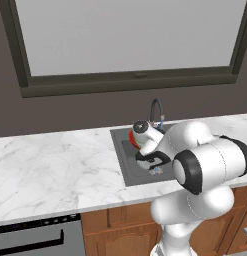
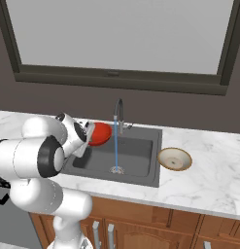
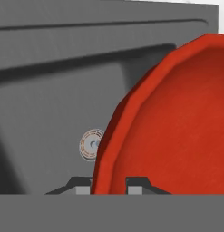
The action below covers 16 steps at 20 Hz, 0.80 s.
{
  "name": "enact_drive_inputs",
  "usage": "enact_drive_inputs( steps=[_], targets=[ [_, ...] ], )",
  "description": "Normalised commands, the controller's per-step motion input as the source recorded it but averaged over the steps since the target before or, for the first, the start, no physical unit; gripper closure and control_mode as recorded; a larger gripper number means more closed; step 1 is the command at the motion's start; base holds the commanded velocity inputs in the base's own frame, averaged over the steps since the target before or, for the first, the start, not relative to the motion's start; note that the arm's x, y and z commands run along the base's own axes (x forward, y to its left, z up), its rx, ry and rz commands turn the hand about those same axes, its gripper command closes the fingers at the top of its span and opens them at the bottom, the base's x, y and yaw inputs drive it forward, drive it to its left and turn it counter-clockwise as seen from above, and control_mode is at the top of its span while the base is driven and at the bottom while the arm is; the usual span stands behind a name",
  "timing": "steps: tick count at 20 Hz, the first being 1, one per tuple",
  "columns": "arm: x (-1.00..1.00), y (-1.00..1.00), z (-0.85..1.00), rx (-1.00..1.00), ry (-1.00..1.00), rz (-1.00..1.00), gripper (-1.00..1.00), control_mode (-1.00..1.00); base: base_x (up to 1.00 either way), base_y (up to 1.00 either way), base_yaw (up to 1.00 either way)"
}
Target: Rinse each bowl for a few seconds and place them down in the sink or on the counter.
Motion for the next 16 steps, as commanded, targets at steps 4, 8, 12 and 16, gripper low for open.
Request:
enact_drive_inputs(
  steps=[4,8,12,16],
  targets=[
    [0.0,0.31,0.13,0.0,0.06,0.0,1.0,-1.0,0.0,0.0,0.0],
    [0.0,0.34,0.15,0.0,0.03,0.0,1.0,-1.0,0.0,0.0,0.0],
    [0.0,0.43,0.08,-0.01,0.0,0.0,1.0,-1.0,0.0,0.0,0.0],
    [-0.01,0.48,0.01,-0.03,0.0,0.01,1.0,-1.0,0.0,0.0,0.0]
  ],
)
